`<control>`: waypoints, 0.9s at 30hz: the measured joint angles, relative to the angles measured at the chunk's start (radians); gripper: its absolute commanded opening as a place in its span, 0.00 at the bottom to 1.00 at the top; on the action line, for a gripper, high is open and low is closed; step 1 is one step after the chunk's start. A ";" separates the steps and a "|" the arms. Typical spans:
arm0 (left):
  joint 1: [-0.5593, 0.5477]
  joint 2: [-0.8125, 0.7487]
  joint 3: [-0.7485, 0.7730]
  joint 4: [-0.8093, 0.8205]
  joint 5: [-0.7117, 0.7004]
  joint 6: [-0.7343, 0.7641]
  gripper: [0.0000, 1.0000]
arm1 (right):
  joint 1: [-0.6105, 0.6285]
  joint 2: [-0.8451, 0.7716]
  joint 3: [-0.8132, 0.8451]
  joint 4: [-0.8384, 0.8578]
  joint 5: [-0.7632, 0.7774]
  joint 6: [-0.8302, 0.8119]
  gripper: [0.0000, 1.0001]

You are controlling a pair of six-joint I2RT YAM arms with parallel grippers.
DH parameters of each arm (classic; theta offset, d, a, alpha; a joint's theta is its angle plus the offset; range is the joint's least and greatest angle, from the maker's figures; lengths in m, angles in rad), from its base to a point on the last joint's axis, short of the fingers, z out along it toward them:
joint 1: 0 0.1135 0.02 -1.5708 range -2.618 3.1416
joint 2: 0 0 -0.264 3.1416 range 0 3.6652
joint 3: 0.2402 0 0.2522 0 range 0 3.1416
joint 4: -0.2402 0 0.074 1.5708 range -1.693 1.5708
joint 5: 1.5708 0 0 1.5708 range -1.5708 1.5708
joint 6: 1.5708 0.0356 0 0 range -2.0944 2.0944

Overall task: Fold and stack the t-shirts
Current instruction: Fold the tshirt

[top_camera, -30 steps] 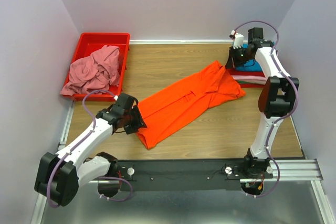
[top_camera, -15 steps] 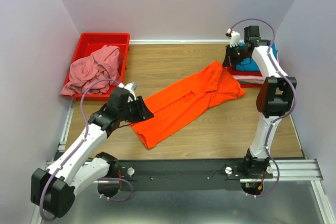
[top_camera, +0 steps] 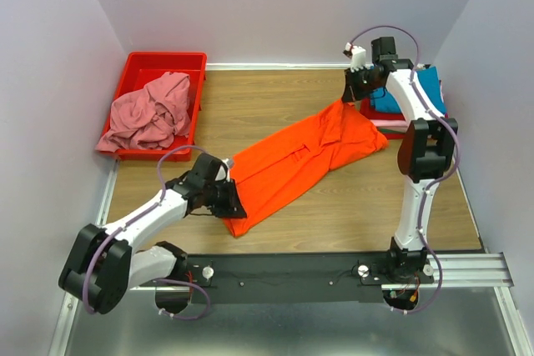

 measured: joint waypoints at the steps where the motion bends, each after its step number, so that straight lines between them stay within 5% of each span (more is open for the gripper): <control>1: -0.002 0.005 0.003 -0.002 -0.002 0.004 0.24 | 0.008 0.004 0.009 0.000 0.004 0.000 0.00; 8: -0.024 0.127 0.034 -0.052 -0.056 0.034 0.24 | 0.050 0.044 0.062 0.000 0.026 0.000 0.00; 27: -0.028 0.138 0.034 -0.065 -0.078 0.079 0.24 | 0.125 0.100 0.130 -0.003 0.073 -0.001 0.00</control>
